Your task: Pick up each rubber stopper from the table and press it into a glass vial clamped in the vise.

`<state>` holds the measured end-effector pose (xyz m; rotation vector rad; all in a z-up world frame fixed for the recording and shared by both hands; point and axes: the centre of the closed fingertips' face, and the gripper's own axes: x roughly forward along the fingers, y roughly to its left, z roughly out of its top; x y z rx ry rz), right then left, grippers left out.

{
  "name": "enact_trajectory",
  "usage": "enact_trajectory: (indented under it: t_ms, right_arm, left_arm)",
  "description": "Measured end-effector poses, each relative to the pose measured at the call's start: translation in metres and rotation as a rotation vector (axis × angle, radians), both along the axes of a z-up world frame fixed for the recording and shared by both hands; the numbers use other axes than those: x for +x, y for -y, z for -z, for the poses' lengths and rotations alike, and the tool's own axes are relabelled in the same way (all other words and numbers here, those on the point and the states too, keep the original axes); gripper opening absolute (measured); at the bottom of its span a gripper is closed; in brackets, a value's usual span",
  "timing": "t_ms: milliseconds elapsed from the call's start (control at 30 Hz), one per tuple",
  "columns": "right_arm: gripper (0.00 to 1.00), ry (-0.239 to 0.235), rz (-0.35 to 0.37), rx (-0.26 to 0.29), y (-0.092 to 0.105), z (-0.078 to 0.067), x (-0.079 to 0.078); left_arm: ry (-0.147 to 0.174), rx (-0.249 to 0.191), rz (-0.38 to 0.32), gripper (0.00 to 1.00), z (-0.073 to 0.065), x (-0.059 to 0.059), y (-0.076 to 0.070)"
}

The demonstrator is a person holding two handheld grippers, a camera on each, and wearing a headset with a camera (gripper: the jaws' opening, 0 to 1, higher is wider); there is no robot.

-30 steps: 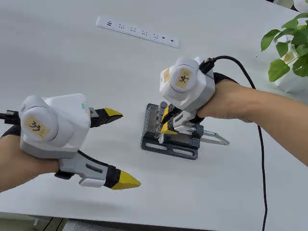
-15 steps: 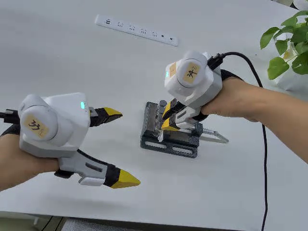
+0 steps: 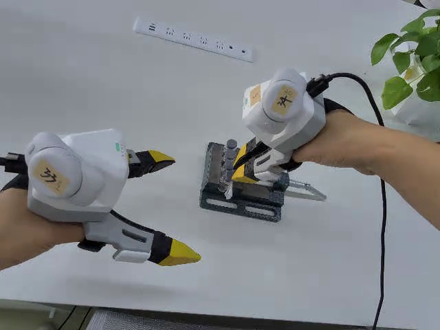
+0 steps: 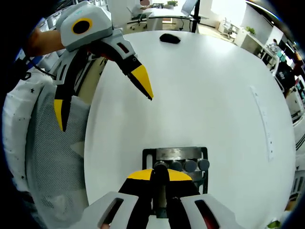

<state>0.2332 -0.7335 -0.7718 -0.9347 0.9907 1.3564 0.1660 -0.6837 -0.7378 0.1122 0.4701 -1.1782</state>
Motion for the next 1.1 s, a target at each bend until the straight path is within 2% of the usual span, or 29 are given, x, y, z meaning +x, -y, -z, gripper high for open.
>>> enact_trajectory:
  t_ms: [700,1100]
  right_arm:
    - [0.02,-0.008,-0.008,-0.005,-0.0015,0.0083,0.0012]
    - [0.02,-0.015,-0.015,-0.011,-0.002,0.0085,0.001]
  left_arm:
    - [-0.004,-0.002,-0.007,0.89,-0.0005,-0.0005,-0.0006]
    - [-0.005,-0.009,-0.009,0.89,-0.0013,0.0004,0.0008]
